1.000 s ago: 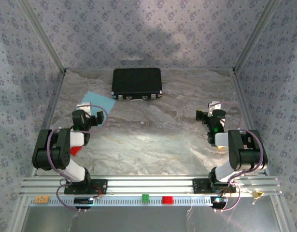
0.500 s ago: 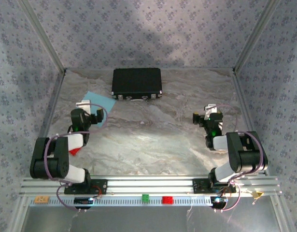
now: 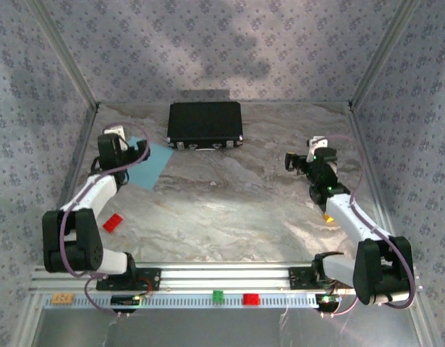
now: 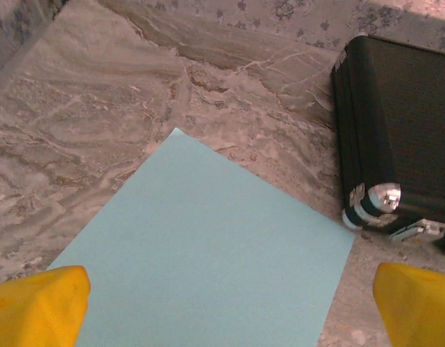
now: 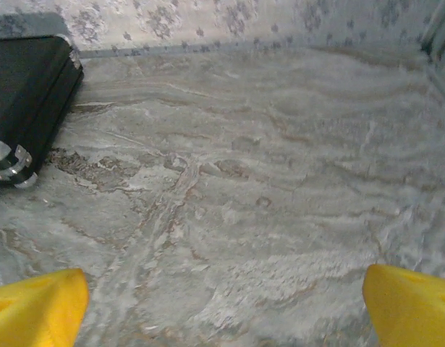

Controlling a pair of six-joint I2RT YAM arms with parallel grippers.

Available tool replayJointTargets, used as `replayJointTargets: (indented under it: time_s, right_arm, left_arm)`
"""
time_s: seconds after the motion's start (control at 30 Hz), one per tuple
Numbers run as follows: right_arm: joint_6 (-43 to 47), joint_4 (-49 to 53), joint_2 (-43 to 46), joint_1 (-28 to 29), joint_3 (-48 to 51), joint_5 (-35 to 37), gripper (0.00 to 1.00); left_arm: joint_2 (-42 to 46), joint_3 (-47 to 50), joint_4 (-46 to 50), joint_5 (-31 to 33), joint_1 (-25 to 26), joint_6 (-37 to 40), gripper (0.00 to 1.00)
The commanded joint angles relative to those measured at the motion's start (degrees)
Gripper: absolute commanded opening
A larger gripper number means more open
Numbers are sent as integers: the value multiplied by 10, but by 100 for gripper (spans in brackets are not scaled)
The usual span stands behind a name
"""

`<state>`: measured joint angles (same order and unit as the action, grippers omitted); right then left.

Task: Fold a paper plane with a square sheet of paper (pick it up from the middle)
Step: Move the square sheet of paper to the center of the table.

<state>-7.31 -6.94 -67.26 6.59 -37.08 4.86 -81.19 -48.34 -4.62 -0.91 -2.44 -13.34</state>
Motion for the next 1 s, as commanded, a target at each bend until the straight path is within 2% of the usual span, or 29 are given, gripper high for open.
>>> replayJointTargets:
  time_s: [0.0, 0.17, 0.27, 0.63, 0.77, 0.97]
  right_arm:
    - [-159, 199, -1, 3, -68, -4, 99]
    - [-224, 116, 34, 8, -10, -111, 99]
    - [-247, 97, 46, 16, 8, -146, 99]
    - [-273, 112, 53, 57, 2, -151, 99]
    - [-283, 130, 55, 67, -5, -139, 99]
    - [-283, 172, 71, 91, -19, -110, 99]
  left_arm:
    - [-55, -54, 116, -76, -19, -59, 100]
    - [-138, -114, 141, -185, -27, -74, 100]
    - [-176, -138, 152, -214, -26, -81, 98]
    - [-245, -160, 197, -239, -26, -118, 94]
    - [-241, -129, 182, -253, -20, -156, 94]
    - [-193, -51, 146, -227, 14, -244, 94]
